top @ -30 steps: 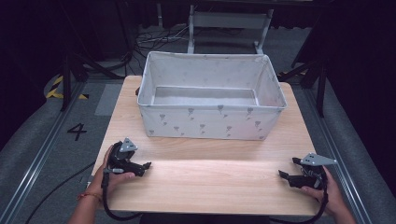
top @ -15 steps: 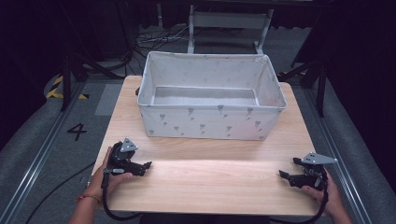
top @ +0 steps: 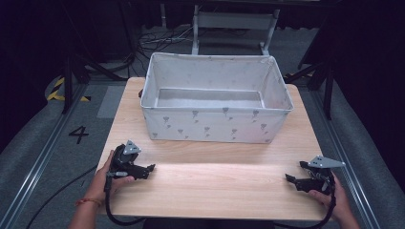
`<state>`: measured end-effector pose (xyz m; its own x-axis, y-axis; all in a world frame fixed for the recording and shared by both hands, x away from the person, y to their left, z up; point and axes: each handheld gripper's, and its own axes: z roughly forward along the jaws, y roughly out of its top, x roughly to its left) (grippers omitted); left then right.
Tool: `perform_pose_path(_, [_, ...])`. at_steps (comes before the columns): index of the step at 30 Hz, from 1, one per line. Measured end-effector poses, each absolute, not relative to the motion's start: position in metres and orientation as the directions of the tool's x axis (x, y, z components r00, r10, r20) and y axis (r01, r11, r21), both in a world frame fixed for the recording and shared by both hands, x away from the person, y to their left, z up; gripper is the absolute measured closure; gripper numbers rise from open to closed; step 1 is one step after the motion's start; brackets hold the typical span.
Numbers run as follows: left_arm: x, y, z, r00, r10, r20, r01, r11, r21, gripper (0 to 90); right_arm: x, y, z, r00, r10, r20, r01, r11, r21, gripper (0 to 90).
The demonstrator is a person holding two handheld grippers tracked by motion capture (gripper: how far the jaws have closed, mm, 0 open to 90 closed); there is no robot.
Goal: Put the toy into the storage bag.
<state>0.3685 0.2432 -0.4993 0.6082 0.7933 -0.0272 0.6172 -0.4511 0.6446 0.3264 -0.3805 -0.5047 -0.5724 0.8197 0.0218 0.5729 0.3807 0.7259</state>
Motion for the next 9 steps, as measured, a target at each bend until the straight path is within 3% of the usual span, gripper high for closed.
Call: perform_pose_path(9, [0.3684, 0.2432, -0.4993, 0.605, 0.796, -0.027, 0.618, -0.449, 0.645, 0.3, 0.3258, -0.3809, -0.5045, -0.571, 0.821, 0.021, 0.574, 0.38, 0.725, 15.5])
